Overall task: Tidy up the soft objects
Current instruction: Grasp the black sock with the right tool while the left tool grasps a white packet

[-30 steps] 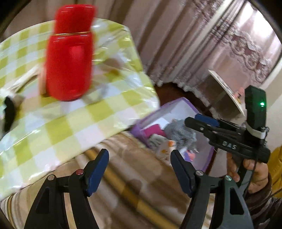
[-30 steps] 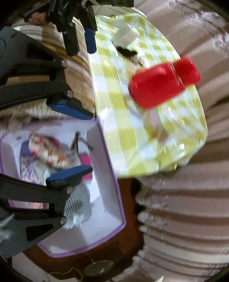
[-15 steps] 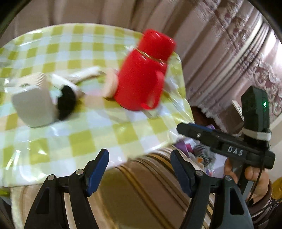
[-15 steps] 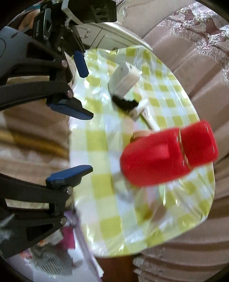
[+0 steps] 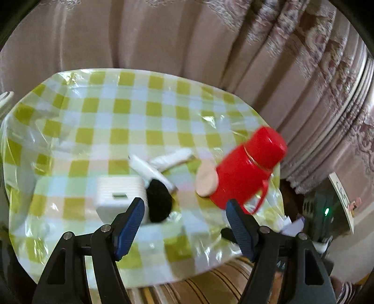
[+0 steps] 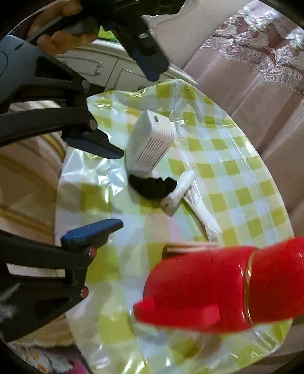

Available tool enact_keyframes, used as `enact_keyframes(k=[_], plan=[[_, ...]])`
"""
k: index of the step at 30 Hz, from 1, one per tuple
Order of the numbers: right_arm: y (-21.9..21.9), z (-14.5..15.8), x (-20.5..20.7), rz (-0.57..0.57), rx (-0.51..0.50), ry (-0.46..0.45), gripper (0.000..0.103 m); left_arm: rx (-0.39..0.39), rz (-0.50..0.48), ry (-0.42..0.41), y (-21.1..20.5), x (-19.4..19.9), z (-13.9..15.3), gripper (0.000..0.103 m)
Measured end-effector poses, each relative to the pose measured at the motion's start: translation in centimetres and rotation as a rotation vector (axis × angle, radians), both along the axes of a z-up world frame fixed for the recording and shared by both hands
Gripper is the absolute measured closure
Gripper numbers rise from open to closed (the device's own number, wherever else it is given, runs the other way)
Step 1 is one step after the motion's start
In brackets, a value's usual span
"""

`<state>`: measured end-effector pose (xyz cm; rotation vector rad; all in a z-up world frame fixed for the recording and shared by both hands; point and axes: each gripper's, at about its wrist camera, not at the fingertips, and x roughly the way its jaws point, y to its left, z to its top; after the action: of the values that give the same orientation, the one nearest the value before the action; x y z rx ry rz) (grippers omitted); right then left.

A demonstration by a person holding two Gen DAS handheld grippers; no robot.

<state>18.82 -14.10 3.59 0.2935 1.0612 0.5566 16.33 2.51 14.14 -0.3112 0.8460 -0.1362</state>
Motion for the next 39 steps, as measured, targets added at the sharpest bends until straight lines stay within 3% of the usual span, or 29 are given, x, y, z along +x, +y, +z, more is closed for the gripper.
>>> enact_keyframes(k=[7,14,18,25,39], plan=[[3.3,-2.5,3.1,-0.001,0.052,0.09,0.046,-0.049,0.034,0.056,3.9,4.6,0.2,0.03],[5.2,-5.3,5.6,-0.031,0.1,0.175,0.046,-0.129,0.071,0.226,7.1,10.8,-1.8,0.03],[5.9,-6.2,6.3,-0.032,0.094,0.179,0.046,-0.171,0.115,0.331,8.7,14.3,-3.5,0.03],[6.1,-7.9,7.7,-0.065,0.1,0.213,0.046,-0.22,0.094,0.526,8.8,19.3,-8.3,0.03],[7.2,-9.6,9.7,-0.071,0.101,0.225,0.046,-0.269,0.181,0.756,8.3,24.5,-15.1,0.03]])
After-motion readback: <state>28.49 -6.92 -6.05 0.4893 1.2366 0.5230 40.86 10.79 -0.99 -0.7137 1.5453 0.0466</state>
